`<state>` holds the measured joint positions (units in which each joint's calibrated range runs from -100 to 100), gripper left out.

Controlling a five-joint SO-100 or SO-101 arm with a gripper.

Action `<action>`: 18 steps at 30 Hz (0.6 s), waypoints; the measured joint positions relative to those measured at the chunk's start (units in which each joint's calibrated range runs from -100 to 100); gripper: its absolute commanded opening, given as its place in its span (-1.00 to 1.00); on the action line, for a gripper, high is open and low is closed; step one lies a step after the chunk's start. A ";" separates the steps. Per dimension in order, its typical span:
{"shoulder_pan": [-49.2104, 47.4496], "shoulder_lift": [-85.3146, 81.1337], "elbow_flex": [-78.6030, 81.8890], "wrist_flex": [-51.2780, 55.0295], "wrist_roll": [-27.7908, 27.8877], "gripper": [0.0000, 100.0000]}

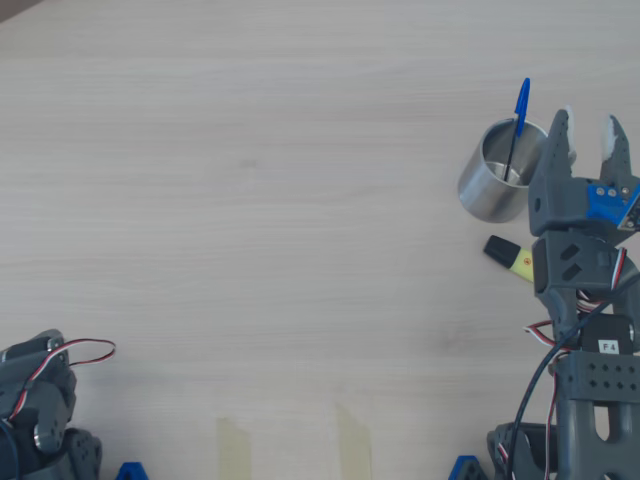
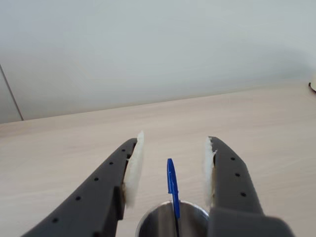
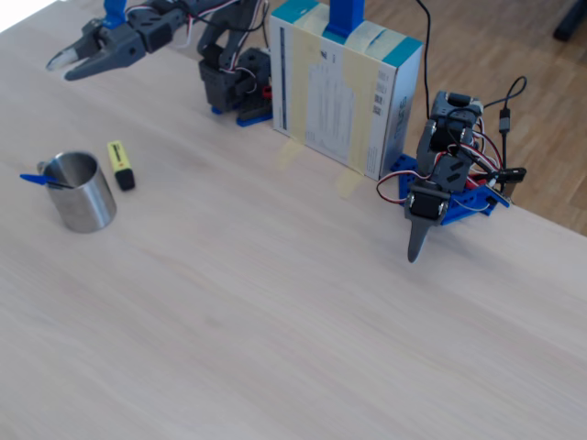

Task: Grab the blue pen and put it in the silver cup.

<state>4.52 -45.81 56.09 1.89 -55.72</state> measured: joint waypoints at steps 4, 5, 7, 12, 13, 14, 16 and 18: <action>0.00 -3.67 3.88 2.02 -1.18 -0.61; 0.00 -4.67 5.32 2.10 -1.44 -0.61; 0.00 -6.42 7.75 2.10 -1.69 -0.61; 0.00 -10.67 13.35 2.10 -2.82 -0.61; 0.08 -11.59 14.61 2.10 -3.08 -0.61; 0.08 -12.42 15.69 2.10 -3.23 -0.61; 0.08 -14.26 17.94 2.10 -3.28 -0.61; 0.08 -16.17 20.47 2.10 -3.28 -0.61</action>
<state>4.60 -61.98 76.56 3.99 -59.00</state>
